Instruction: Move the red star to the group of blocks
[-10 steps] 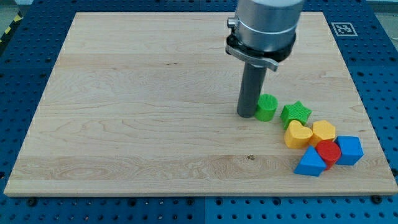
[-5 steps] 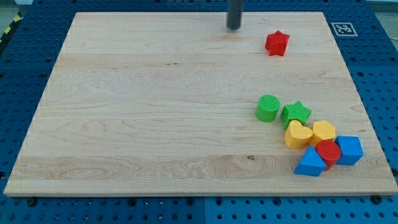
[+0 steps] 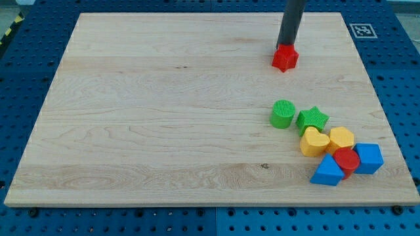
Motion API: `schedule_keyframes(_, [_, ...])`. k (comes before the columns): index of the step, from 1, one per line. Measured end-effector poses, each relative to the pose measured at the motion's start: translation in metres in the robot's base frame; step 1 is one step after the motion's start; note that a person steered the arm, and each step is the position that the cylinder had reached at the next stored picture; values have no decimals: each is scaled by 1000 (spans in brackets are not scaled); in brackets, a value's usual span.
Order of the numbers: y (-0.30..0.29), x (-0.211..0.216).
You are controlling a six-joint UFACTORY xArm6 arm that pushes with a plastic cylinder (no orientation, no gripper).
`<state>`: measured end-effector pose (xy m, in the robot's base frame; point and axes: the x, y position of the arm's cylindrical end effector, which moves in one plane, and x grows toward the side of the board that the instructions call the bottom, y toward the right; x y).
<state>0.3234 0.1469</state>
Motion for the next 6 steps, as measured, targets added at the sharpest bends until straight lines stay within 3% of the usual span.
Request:
schedule_keyframes(2, [-8,66])
schedule_keyframes(4, [-45,98])
schedule_keyframes(6, [-44,148])
